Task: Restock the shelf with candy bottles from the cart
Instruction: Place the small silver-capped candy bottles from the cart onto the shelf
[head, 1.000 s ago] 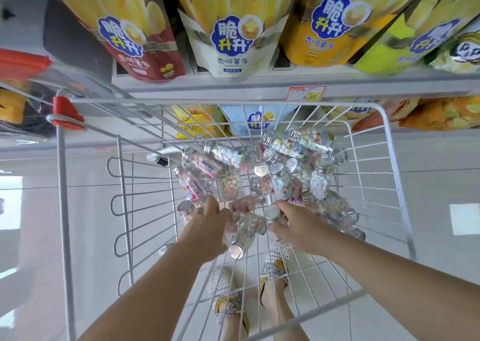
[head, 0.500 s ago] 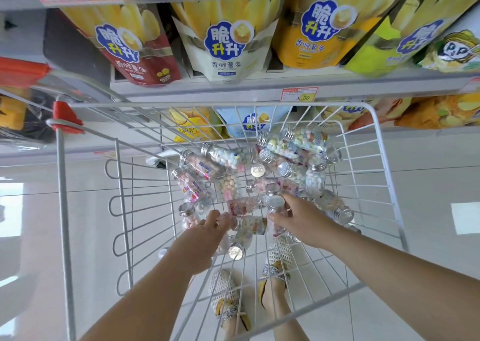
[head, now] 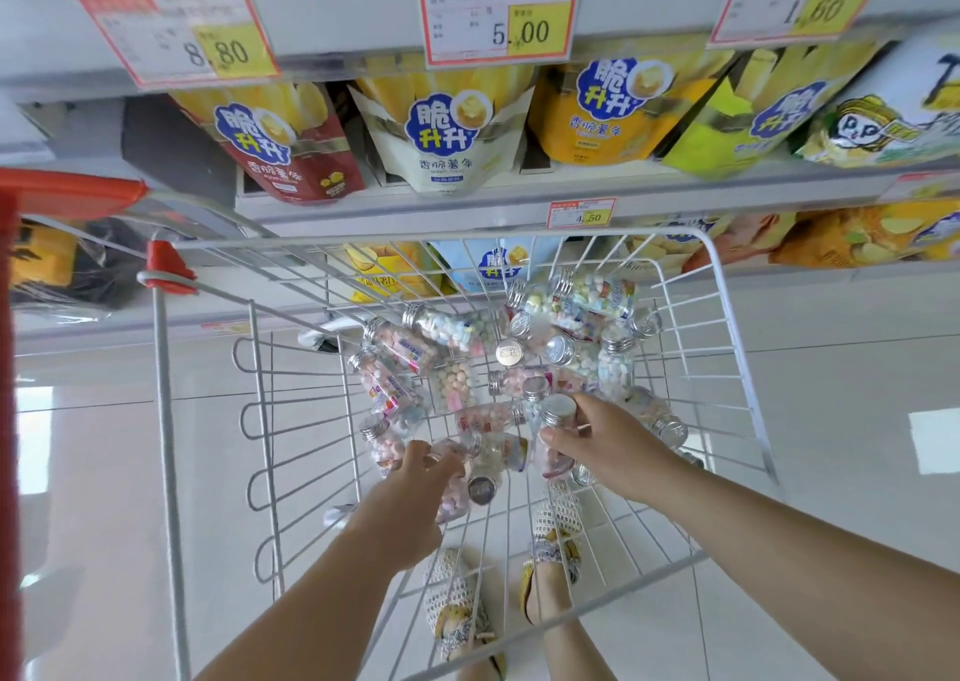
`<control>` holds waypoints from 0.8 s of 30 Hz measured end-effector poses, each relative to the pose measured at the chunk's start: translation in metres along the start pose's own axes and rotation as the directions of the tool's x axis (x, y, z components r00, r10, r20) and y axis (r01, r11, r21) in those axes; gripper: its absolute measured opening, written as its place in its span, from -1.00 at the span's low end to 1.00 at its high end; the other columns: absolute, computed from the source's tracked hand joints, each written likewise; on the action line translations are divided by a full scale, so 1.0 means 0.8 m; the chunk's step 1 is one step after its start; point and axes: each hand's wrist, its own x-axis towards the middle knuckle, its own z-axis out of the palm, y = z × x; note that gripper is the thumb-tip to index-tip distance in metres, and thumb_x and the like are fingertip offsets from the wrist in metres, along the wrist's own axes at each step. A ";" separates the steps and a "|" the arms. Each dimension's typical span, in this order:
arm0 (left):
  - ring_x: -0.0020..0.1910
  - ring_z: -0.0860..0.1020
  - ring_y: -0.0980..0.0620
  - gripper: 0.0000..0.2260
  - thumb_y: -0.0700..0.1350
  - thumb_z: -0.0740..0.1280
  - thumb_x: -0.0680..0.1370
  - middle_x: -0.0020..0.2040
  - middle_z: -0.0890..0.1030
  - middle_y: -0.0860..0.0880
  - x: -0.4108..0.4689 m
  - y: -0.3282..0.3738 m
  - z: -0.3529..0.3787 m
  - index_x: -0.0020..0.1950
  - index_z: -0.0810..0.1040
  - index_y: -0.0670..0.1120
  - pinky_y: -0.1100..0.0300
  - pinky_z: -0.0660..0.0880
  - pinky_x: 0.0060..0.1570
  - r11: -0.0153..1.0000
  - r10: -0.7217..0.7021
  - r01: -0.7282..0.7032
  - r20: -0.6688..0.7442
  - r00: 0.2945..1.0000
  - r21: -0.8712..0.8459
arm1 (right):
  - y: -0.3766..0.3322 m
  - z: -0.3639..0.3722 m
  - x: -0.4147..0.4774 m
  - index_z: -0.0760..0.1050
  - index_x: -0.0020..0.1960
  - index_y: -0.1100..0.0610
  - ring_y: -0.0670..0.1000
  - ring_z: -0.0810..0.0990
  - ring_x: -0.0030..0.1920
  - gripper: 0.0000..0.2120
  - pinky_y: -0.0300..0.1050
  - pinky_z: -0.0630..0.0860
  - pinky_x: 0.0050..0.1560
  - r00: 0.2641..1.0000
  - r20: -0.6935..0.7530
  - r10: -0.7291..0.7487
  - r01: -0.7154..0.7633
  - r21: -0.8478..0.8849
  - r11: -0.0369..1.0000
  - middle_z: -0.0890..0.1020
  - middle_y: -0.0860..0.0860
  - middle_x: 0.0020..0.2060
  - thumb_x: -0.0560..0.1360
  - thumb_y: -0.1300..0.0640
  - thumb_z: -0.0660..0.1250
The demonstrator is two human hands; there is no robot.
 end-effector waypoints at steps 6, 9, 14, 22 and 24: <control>0.16 0.53 -0.03 -0.43 -0.17 0.37 0.42 0.34 0.17 0.03 -0.059 0.021 -0.063 0.37 0.28 0.15 0.12 0.60 -0.02 0.996 -0.019 0.012 -0.080 0.997 -0.089 | -0.036 -0.028 -0.050 0.50 0.19 -0.02 -0.07 0.67 -0.06 -0.66 0.05 0.58 0.10 0.997 -0.071 -0.030 0.039 0.133 0.990 0.67 -0.06 -0.07 0.49 -0.15 0.38; 0.18 0.51 -0.02 -0.43 -0.11 0.37 0.43 0.37 0.15 0.05 -0.109 0.051 -0.129 0.38 0.28 0.17 0.10 0.55 0.01 0.991 -0.006 -0.017 -0.166 0.986 -0.136 | -0.087 -0.059 -0.099 0.52 0.08 -0.01 -0.08 0.67 -0.12 -0.75 0.02 0.61 0.01 0.992 -0.098 -0.081 0.093 0.121 0.988 0.69 -0.05 -0.09 0.51 -0.14 0.37; 0.05 0.59 -0.01 -0.46 0.03 0.47 0.42 0.41 0.21 0.06 -0.202 0.108 -0.246 0.32 0.33 0.24 0.04 0.58 0.06 0.973 0.031 -0.116 -0.391 0.920 -0.198 | -0.170 -0.129 -0.207 0.53 0.06 0.00 -0.03 0.65 -0.01 -0.60 0.01 0.53 0.10 0.959 -0.220 -0.178 0.202 0.089 0.975 0.68 -0.08 -0.05 0.42 -0.28 0.35; -0.01 0.58 0.08 -0.53 -0.05 0.47 0.42 0.33 0.25 0.16 -0.353 0.194 -0.375 0.25 0.38 0.24 0.11 0.56 -0.03 0.904 0.111 -0.375 -0.738 0.666 -0.203 | -0.275 -0.226 -0.376 0.58 0.02 0.02 -0.06 0.69 -0.06 -0.86 -0.02 0.56 0.06 0.811 -0.359 -0.462 0.501 0.016 0.866 0.72 -0.07 -0.10 0.54 -0.03 0.39; -0.02 0.58 0.11 -0.51 -0.08 0.48 0.42 0.31 0.26 0.18 -0.378 0.209 -0.408 0.23 0.38 0.25 0.11 0.56 -0.02 0.881 0.140 -0.440 -0.794 0.591 -0.173 | -0.307 -0.244 -0.410 0.58 0.01 0.05 -0.06 0.70 -0.11 -0.88 -0.12 0.55 -0.06 0.757 -0.384 -0.528 0.566 -0.016 0.824 0.73 -0.06 -0.14 0.54 0.02 0.40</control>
